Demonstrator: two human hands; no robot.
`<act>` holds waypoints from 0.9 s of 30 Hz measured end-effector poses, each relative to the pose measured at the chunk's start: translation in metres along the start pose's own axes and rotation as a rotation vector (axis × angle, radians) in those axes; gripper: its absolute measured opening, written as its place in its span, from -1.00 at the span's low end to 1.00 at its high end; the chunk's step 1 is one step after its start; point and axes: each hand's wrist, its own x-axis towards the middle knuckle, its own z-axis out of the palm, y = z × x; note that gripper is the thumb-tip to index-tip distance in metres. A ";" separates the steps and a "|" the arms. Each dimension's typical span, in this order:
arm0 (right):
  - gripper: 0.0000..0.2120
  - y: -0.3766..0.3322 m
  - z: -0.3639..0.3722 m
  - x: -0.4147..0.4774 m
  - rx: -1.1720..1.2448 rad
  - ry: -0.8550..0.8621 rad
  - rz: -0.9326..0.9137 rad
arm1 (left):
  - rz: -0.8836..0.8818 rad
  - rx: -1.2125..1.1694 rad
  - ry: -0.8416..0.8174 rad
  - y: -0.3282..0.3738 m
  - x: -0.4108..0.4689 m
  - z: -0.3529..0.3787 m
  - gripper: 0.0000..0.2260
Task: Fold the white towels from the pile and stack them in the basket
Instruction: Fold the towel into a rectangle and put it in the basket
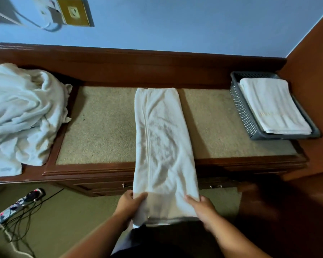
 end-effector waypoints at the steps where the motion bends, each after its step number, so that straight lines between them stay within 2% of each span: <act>1: -0.65 0.001 -0.004 -0.002 0.014 -0.012 -0.001 | 0.014 0.019 0.023 -0.004 -0.010 0.004 -0.72; 4: -0.62 0.002 -0.020 -0.013 0.042 -0.052 -0.019 | 0.044 0.024 0.061 -0.017 -0.044 0.023 -0.57; 6: -0.68 -0.002 -0.029 -0.020 0.040 -0.072 -0.046 | 0.132 0.083 0.138 -0.025 -0.061 0.036 -0.46; 8: -0.73 -0.006 -0.037 -0.027 0.034 -0.083 -0.069 | 0.245 0.124 0.195 -0.030 -0.069 0.046 -0.44; 12: -0.77 0.000 -0.045 -0.035 0.054 -0.058 -0.099 | 0.254 0.116 0.227 -0.036 -0.076 0.056 -0.69; 16: -0.81 -0.002 -0.052 -0.039 0.054 -0.051 -0.132 | 0.171 0.191 0.219 -0.035 -0.072 0.059 -0.77; 19: -0.86 -0.005 -0.052 -0.037 0.048 -0.064 -0.153 | 0.124 0.130 0.277 -0.031 -0.067 0.064 -0.88; 23: -0.85 -0.004 -0.049 -0.034 0.051 -0.061 -0.156 | 0.190 0.116 0.236 -0.028 -0.068 0.067 -0.77; 27: -0.80 -0.006 -0.052 -0.037 0.048 -0.055 -0.150 | 0.166 0.098 0.198 -0.037 -0.064 0.061 -0.82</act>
